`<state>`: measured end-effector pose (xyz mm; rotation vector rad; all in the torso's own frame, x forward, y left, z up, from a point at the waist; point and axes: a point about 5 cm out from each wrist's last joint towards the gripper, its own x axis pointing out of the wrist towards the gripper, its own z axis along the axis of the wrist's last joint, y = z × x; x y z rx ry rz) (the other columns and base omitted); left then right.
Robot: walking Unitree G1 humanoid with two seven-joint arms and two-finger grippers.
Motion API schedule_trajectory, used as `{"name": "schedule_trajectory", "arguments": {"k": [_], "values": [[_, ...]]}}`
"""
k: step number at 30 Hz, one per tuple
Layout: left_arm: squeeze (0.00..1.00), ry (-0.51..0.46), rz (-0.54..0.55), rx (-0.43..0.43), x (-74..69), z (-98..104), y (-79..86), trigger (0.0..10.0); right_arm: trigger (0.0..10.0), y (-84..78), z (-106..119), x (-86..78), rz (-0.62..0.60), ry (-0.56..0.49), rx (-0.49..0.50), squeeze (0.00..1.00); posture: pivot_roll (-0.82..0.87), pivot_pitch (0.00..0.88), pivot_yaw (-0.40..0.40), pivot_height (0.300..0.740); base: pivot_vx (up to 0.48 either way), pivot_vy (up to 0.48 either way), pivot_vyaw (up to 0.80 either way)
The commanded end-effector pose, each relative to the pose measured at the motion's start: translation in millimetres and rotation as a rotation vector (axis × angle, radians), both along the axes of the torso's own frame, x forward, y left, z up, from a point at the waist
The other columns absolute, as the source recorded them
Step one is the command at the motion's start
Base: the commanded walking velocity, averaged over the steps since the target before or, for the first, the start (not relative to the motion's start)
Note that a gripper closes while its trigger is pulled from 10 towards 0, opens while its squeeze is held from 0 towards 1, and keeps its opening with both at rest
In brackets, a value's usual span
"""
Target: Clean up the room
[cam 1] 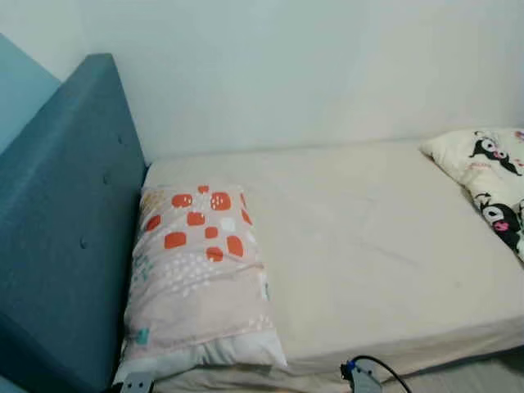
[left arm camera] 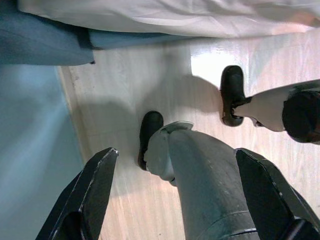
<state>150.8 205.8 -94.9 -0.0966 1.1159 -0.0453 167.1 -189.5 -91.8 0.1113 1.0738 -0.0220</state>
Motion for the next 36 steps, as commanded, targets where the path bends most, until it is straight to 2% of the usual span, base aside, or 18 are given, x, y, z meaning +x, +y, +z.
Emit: {"name": "schedule_trajectory", "arguments": {"k": [1, 3, 36], "values": [[0.0, 0.022, 0.003, -0.001, -4.4, -1.8, 0.0, 10.0, 10.0, 1.6, 0.7, 2.3, 0.007, -0.006, -0.008, 0.0, -0.06, 0.045, -0.04, 0.74, 0.0, 0.0, 0.0], [0.0, 0.022, 0.004, -0.001, -4.5, -1.9, -0.2, 10.0, 10.0, 1.6, 0.9, 2.8, 0.009, -0.006, -0.01, 0.0, -0.06, 0.045, -0.04, 0.74, 0.0, 0.0, 0.0], [0.0, 0.031, -0.007, -0.007, -8.5, -3.7, -2.6, 10.0, 10.0, 2.8, 0.4, 1.9, 0.026, -0.004, -0.013, 0.0, -0.07, 0.048, -0.041, 0.74, 0.0, -0.48, 0.0]]}}
